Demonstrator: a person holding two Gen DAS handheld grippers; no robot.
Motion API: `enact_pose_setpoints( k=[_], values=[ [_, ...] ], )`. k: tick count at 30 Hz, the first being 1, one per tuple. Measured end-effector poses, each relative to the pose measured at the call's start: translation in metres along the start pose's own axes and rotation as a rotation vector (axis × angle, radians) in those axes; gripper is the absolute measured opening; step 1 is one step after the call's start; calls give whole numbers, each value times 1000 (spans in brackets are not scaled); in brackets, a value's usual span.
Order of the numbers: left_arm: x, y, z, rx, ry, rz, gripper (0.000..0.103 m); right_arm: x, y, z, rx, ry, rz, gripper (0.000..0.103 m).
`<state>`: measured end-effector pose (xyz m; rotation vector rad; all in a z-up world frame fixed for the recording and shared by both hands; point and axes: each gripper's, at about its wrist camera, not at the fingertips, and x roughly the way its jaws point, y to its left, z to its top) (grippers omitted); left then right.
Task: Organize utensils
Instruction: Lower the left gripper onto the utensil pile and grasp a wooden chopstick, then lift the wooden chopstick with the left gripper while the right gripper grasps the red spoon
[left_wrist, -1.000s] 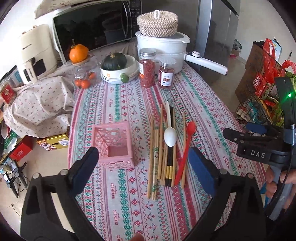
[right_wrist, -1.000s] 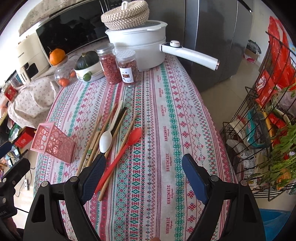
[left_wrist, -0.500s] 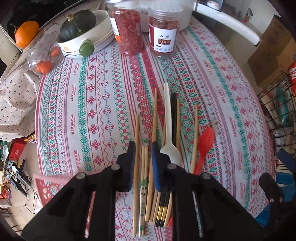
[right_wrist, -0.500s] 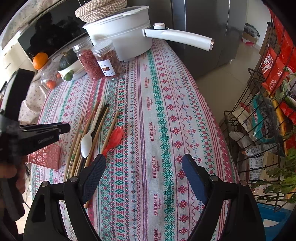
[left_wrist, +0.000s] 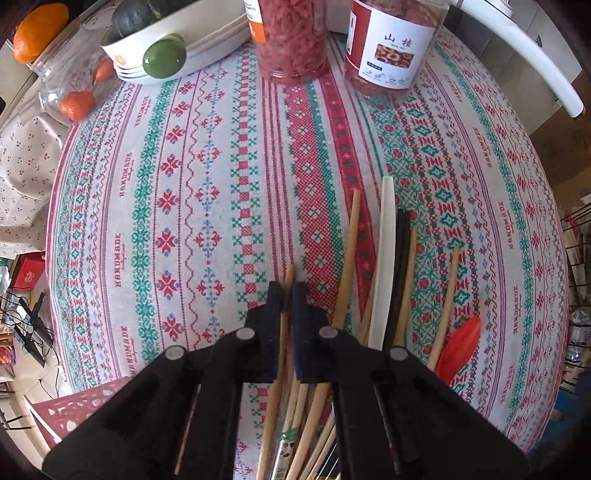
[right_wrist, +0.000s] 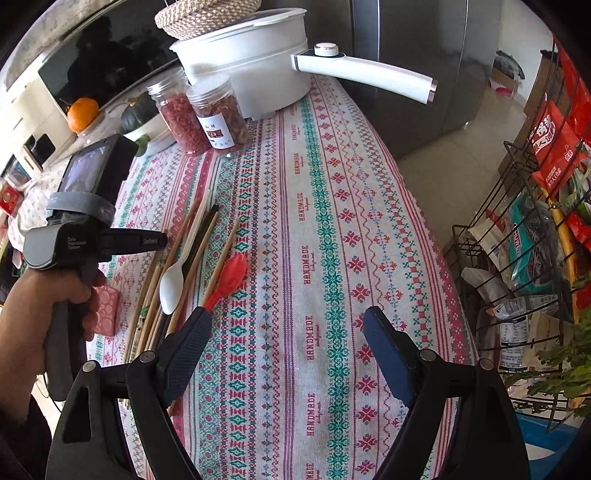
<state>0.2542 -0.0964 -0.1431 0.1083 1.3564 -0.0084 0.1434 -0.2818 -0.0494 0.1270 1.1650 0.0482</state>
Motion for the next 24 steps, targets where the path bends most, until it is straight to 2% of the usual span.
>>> enact_pose_setpoints(
  k=[3, 7, 10, 14, 19, 24],
  values=[
    [-9, 1, -5, 7, -39, -14, 6, 5, 0, 1, 6, 3, -5, 86],
    [-44, 9, -26, 30, -121, -79, 6, 14, 0, 5, 18, 5, -3, 85],
    [-81, 17, -52, 50, -199, -125, 5, 27, 2, 8, 29, 19, 17, 79],
    [-127, 38, -87, 68, -296, -196, 5, 51, 2, 11, 62, 66, 69, 62],
    [-144, 69, -109, 54, -386, -277, 5, 79, 3, 15, 109, 91, 107, 49],
    [-155, 90, -129, 52, -437, -292, 5, 100, 8, 23, 147, 91, 142, 41]
  ],
)
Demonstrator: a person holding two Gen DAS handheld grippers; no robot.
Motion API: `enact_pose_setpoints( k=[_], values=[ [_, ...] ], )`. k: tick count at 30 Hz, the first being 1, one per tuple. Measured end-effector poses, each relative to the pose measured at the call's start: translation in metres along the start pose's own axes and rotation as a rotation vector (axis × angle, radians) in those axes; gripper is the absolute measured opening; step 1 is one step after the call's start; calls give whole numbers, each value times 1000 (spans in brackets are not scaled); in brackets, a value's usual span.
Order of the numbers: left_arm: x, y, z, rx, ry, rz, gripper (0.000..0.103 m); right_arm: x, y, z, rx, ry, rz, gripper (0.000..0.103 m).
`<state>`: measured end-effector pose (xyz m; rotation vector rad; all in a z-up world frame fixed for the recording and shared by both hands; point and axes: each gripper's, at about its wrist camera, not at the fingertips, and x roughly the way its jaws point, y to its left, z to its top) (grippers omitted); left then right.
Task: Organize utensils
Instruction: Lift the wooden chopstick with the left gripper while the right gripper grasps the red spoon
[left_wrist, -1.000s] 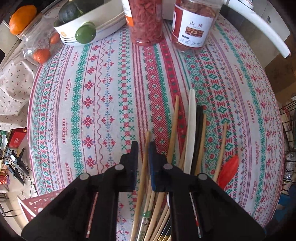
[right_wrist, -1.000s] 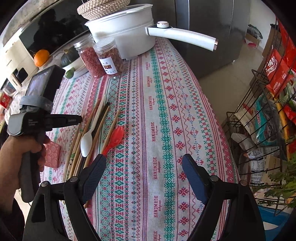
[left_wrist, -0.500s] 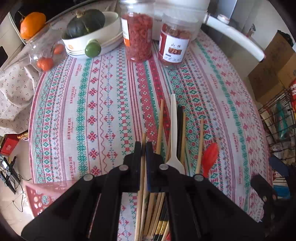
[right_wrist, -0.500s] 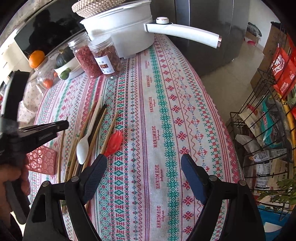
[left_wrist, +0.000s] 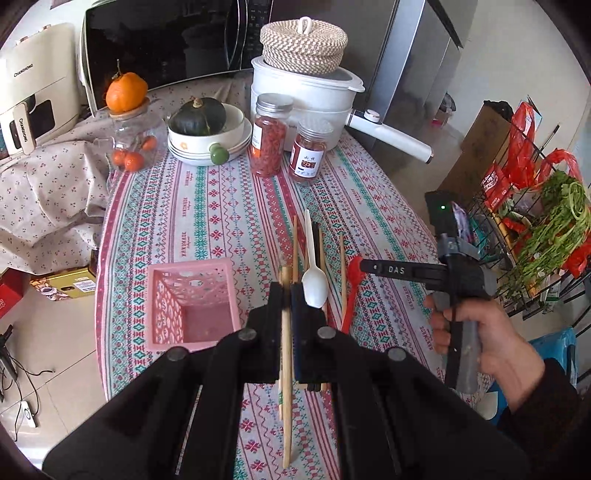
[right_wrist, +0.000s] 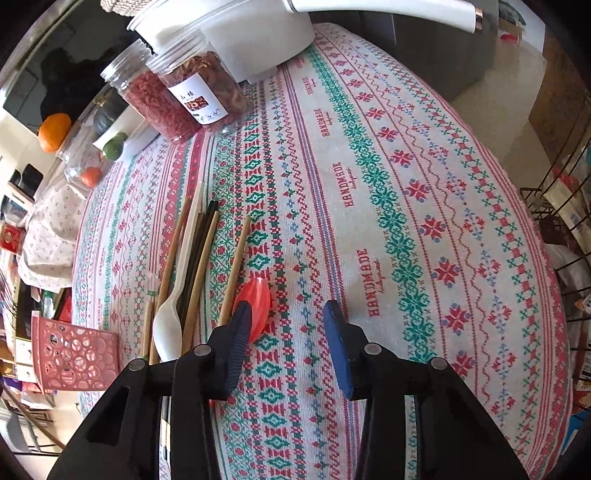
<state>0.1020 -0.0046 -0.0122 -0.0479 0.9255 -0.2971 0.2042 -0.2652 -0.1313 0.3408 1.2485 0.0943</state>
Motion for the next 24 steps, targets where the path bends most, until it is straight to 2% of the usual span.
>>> enact_pose_setpoints(
  k=[2, 4, 8, 11, 14, 18, 24],
  values=[
    [-4, 7, -4, -5, -8, -4, 5, 2, 5, 3, -11, -24, -1, 39],
    [-6, 15, -8, -13, -7, -5, 5, 5, 10, 4, -27, -33, 3, 32],
    [-10, 27, -13, -34, -13, -4, 5, 13, 24, 3, -92, -15, 7, 7],
    [-16, 30, -15, -36, -24, -6, 5, 13, 28, 1, -119, -8, 16, 2],
    [-28, 28, -18, -17, -47, -6, 5, -2, 34, -1, -147, -42, 0, 1],
    [-50, 24, -18, 23, -84, 14, 5, -38, 43, -8, -187, -129, 1, 1],
    [-91, 23, -15, 31, -193, 7, 5, -103, 67, -28, -266, -309, 12, 1]
  ],
)
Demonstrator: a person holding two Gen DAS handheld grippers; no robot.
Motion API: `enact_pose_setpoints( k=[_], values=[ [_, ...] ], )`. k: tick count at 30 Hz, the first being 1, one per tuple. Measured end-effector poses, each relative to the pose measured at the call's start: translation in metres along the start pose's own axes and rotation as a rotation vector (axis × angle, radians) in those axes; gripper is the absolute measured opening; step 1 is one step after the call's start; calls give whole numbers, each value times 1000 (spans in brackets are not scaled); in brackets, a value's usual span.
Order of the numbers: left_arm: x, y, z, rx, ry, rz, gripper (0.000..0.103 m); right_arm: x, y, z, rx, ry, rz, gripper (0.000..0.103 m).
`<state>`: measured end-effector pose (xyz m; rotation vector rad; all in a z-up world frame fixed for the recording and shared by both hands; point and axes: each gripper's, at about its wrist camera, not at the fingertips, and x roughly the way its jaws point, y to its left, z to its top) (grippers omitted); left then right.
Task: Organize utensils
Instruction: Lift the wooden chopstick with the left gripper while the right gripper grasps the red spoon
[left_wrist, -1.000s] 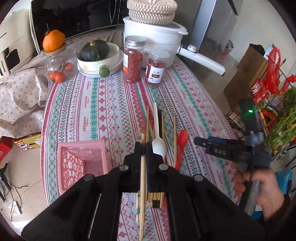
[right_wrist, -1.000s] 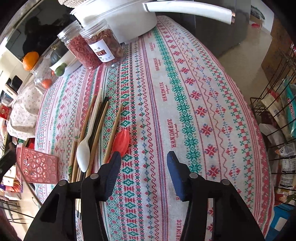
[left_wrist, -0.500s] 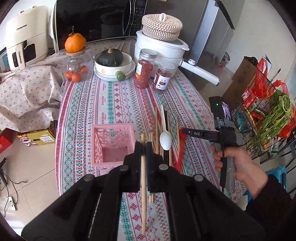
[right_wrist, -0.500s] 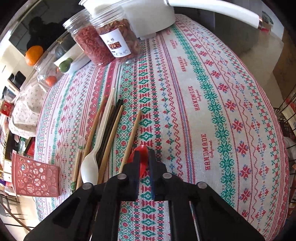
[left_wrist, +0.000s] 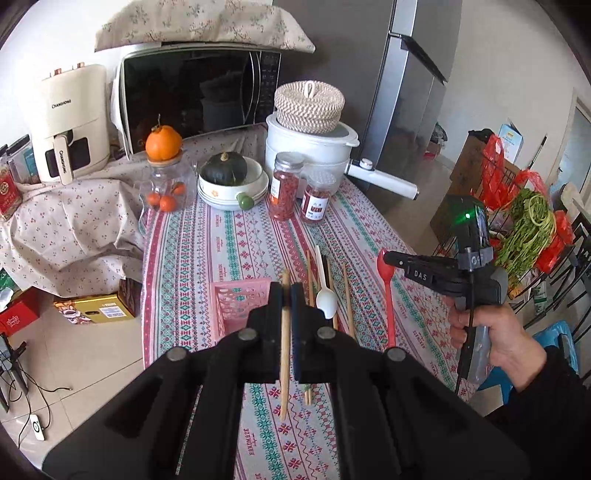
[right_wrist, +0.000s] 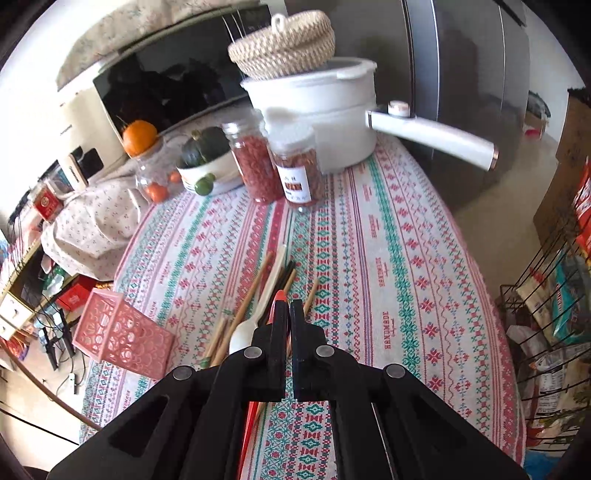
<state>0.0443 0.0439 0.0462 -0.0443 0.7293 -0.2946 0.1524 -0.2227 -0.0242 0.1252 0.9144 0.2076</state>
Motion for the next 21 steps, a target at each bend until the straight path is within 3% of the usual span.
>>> enact_pose_setpoints(
  k=[5, 12, 18, 21],
  values=[
    [-36, 2, 16, -24, -141, 8, 5, -48, 21, 3, -52, -146, -3, 1],
    [-67, 10, 31, -66, -356, 38, 5, -77, 40, 9, -54, -258, 19, 1],
    [-51, 15, 32, -48, -435, 117, 5, -83, 61, 13, -80, -359, 2, 1],
    [-29, 23, 30, -58, -422, 132, 5, -83, 73, 15, -70, -399, 8, 1]
  ],
)
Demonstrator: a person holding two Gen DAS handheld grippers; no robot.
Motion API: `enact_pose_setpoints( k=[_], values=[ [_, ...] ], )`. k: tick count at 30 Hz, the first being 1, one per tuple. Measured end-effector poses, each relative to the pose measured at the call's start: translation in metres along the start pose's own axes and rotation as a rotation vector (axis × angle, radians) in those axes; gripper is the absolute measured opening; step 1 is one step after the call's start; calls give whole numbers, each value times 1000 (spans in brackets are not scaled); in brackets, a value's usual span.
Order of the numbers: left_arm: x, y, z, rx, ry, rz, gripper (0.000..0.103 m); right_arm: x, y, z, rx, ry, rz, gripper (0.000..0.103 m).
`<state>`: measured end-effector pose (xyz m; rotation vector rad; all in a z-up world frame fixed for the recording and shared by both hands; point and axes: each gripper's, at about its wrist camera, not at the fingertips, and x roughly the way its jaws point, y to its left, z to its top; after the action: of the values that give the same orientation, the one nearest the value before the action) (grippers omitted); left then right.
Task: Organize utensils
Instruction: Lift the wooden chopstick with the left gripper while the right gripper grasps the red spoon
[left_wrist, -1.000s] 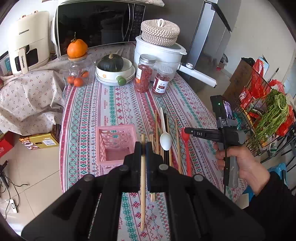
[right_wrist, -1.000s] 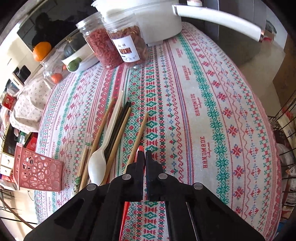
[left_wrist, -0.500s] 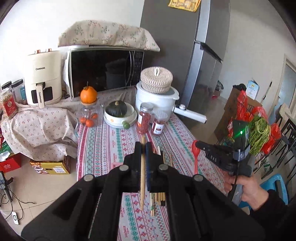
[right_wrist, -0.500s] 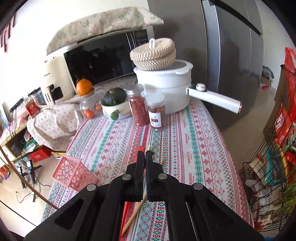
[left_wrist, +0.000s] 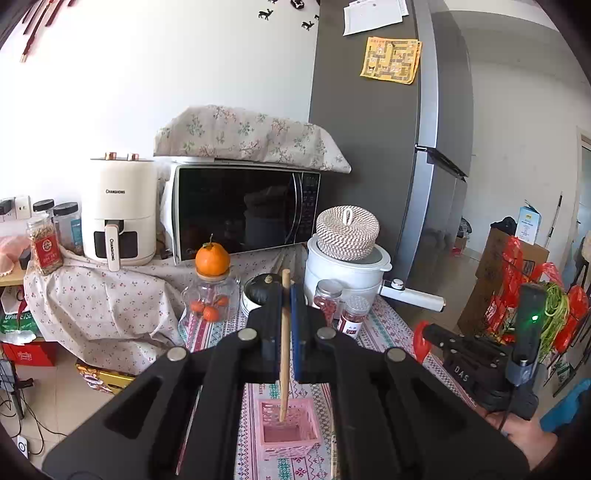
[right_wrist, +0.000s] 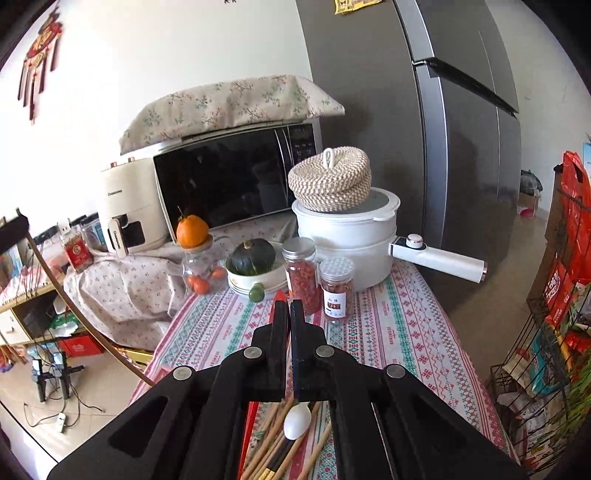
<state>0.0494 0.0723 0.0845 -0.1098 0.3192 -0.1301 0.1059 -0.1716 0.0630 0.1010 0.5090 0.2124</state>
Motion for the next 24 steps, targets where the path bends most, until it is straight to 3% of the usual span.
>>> enact_pose_setpoints(
  k=[7, 13, 17, 24],
  values=[
    [47, 15, -30, -38, 147, 24, 5, 4, 34, 7, 29, -109, 9, 1],
    [62, 22, -45, -50, 198, 19, 8, 13, 65, 9, 14, -193, -18, 1],
    [58, 29, -42, -65, 207, 43, 41, 22, 81, 9, -12, -220, -34, 1],
    [48, 42, -46, -95, 270, 124, 72, 39, 98, 4, -38, -243, -77, 1]
  ],
)
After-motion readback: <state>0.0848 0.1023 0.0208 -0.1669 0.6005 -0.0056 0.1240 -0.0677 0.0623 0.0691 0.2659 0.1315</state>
